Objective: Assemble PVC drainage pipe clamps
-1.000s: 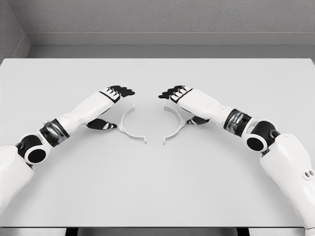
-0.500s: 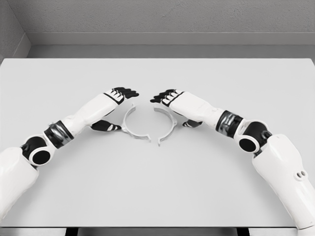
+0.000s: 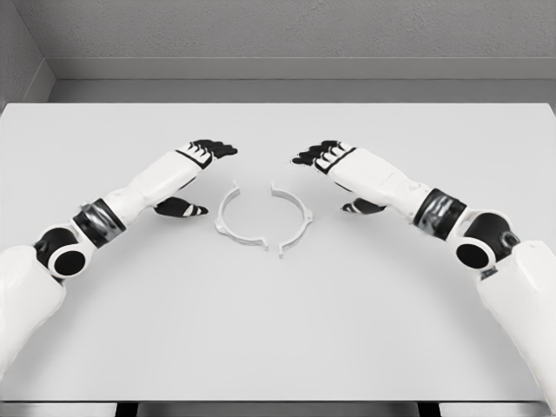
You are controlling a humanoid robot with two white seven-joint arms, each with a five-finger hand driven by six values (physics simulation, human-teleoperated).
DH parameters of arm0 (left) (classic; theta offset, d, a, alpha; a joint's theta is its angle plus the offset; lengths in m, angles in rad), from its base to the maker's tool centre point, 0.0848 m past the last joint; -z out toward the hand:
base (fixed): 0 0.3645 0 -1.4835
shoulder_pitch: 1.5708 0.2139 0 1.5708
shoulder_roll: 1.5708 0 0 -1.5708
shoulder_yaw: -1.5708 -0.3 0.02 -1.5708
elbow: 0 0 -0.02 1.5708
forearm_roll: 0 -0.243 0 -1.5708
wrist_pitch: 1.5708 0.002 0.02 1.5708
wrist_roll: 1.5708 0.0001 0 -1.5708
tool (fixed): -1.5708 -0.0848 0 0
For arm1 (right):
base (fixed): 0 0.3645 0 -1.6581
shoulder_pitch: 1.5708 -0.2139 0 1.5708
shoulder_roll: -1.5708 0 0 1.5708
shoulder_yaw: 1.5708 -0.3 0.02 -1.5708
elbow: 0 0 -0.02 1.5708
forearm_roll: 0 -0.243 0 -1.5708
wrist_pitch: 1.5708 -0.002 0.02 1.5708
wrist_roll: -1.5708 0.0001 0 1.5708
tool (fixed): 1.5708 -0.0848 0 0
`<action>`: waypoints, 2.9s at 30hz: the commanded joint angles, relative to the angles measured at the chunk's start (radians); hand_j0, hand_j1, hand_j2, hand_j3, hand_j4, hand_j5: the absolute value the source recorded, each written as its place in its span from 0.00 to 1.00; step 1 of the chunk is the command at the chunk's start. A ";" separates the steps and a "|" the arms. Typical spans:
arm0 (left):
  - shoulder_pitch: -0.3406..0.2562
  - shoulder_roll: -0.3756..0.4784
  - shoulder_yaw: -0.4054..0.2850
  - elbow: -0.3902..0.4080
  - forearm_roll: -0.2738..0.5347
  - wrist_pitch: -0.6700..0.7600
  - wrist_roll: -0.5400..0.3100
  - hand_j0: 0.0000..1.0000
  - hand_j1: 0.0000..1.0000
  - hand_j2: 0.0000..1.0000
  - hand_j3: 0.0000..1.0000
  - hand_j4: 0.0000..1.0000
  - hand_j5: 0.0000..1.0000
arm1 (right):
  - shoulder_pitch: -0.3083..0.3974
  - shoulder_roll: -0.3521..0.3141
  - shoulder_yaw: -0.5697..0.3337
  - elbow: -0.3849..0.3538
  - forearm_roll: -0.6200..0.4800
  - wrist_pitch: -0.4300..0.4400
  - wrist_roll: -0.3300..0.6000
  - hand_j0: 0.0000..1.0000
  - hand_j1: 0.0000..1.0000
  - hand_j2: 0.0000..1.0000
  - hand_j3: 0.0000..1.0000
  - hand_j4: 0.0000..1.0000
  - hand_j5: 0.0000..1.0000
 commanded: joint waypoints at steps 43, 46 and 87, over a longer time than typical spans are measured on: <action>-0.023 -0.080 -0.021 0.050 -0.011 0.000 0.000 1.00 1.00 1.00 1.00 1.00 1.00 | 0.212 -0.084 -0.462 -0.120 -0.013 -0.101 0.002 1.00 1.00 1.00 1.00 1.00 1.00; -0.021 -0.082 -0.021 0.050 -0.013 0.000 0.000 1.00 1.00 1.00 1.00 1.00 1.00 | 0.212 -0.084 -0.462 -0.120 -0.013 -0.101 0.000 1.00 1.00 1.00 1.00 1.00 1.00; -0.017 -0.115 -0.015 0.036 -0.028 0.000 0.000 1.00 1.00 1.00 1.00 1.00 1.00 | 0.209 -0.084 -0.459 -0.120 -0.011 -0.101 0.000 1.00 1.00 1.00 1.00 1.00 1.00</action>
